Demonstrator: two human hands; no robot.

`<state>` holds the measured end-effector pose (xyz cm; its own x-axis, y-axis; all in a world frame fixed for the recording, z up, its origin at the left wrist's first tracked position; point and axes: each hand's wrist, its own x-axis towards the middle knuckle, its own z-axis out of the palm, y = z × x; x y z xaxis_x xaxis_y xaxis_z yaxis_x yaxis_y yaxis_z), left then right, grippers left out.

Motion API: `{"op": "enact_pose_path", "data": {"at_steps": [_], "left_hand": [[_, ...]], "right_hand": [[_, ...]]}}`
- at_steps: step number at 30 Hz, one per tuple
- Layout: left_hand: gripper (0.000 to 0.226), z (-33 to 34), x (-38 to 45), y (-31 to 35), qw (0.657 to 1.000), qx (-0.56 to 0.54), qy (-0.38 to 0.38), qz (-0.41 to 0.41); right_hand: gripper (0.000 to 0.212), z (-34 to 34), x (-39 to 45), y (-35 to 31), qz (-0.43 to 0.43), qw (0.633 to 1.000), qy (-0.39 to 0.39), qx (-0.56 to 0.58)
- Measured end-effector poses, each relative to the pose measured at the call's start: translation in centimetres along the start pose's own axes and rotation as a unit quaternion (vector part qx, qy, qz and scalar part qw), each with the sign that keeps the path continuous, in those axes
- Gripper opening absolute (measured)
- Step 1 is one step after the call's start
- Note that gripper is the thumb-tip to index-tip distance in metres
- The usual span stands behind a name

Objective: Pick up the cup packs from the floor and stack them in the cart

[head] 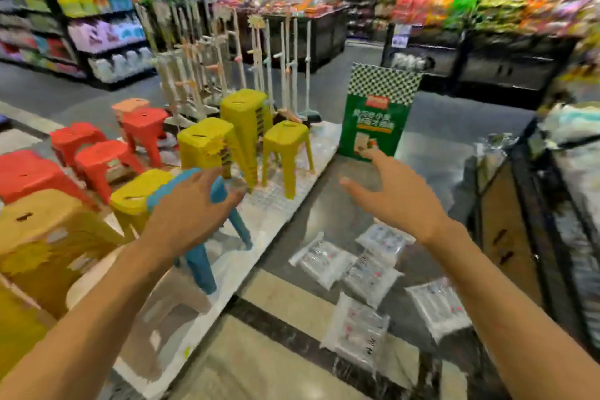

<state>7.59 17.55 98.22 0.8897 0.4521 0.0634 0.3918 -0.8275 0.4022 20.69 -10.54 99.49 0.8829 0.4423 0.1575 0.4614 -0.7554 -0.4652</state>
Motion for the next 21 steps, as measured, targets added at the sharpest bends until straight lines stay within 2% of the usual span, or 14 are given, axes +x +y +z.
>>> {"op": "enact_pose_path", "data": {"at_steps": [2, 6, 14, 18, 21], "left_hand": [[0.083, 3.5, 1.3, 4.1, 0.999, -0.008, -0.03, 0.027], [0.102, 9.3, 3.3, 10.4, 0.995, -0.006, -0.076, 0.072], [0.095, 17.2, 10.1, 17.7, 0.975, 0.002, -0.164, 0.153], [0.075, 21.7, 15.3, 20.6, 0.955, 0.017, -0.199, 0.22], [0.076, 25.0, 20.4, 22.8, 0.93, 0.032, -0.24, 0.276]], "right_hand": [[0.072, -1.8, -1.1, 4.7, 0.038, 0.999, -0.002, 0.009], [0.075, -3.9, -3.2, 12.2, 0.107, 0.994, 0.006, 0.021], [0.084, -3.0, -3.8, 22.0, 0.241, 0.969, 0.013, 0.048], [0.083, -1.4, -3.0, 25.1, 0.304, 0.949, 0.047, 0.061], [0.083, 0.1, -1.3, 26.3, 0.356, 0.93, 0.076, 0.044]]}}
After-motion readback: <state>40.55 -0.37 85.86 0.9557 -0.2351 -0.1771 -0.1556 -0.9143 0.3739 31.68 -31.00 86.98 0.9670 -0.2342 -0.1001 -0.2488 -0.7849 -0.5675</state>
